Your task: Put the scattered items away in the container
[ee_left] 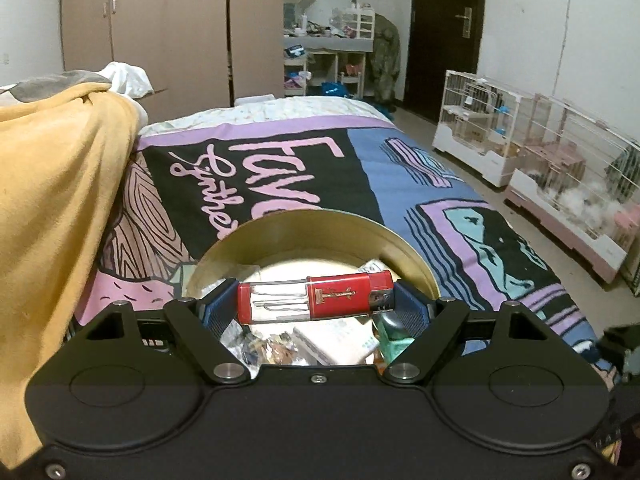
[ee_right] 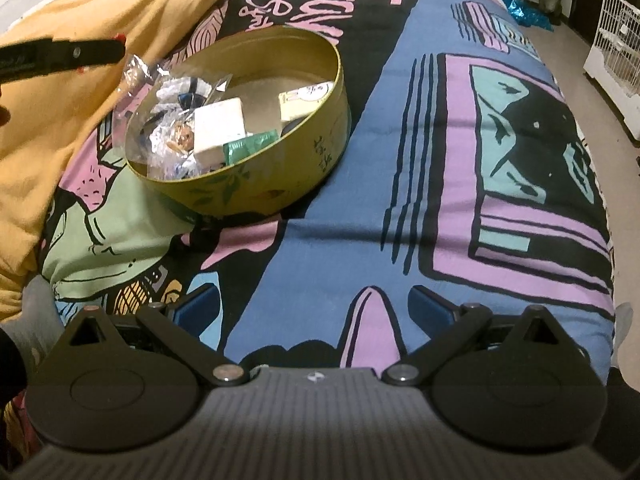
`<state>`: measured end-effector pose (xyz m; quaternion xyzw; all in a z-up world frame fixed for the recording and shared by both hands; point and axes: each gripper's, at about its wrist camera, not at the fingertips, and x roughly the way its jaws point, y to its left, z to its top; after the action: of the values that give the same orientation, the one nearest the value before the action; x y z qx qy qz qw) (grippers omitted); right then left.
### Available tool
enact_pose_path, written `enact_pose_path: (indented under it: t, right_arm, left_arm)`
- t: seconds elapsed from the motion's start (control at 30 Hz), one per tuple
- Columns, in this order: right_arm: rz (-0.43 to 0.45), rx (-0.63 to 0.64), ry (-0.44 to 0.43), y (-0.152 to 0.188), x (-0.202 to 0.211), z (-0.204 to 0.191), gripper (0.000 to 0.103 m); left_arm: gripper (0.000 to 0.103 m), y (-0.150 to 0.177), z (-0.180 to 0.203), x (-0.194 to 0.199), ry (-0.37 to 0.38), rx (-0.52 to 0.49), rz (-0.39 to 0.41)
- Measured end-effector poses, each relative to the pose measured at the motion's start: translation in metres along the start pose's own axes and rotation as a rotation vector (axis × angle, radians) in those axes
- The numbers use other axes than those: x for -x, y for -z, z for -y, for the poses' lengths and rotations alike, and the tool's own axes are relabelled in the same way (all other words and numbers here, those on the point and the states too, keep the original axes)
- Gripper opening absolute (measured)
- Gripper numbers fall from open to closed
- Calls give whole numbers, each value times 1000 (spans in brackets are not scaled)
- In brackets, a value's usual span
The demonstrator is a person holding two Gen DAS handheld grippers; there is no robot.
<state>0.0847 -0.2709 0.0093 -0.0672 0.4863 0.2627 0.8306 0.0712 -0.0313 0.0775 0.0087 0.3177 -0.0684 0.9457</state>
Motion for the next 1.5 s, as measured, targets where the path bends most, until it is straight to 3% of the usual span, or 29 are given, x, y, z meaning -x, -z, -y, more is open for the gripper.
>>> enact_pose_path:
  t: [0.27, 0.3, 0.33, 0.37, 0.47, 0.77, 1.13, 1.33, 1.5]
  right_arm:
    - [-25, 18, -5, 3, -3, -4, 103]
    - [-25, 20, -5, 3, -2, -4, 103]
    - [-23, 23, -4, 3, -1, -5, 103]
    - [-20, 25, -2, 2, 0, -5, 103]
    - [-20, 19, 5, 2, 2, -4, 103]
    - [-12, 4, 18, 1, 4, -5, 103]
    - [54, -23, 85, -25, 18, -8, 103]
    - [79, -48, 127, -35, 23, -9, 103]
    - [89, -48, 147, -40, 25, -12, 103]
  left_arm:
    - [81, -23, -11, -33, -78, 62, 44]
    - [85, -25, -16, -39, -91, 91, 49]
    - [98, -27, -20, -44, -97, 117, 48]
    - [103, -26, -24, -48, -97, 139, 47]
    - [102, -20, -32, -54, -126, 154, 54]
    - [103, -2, -27, -42, -112, 150, 8]
    - [103, 15, -10, -16, -58, 155, -37]
    - [103, 33, -6, -19, -40, 132, -106]
    - [103, 40, -7, -16, -23, 152, -116]
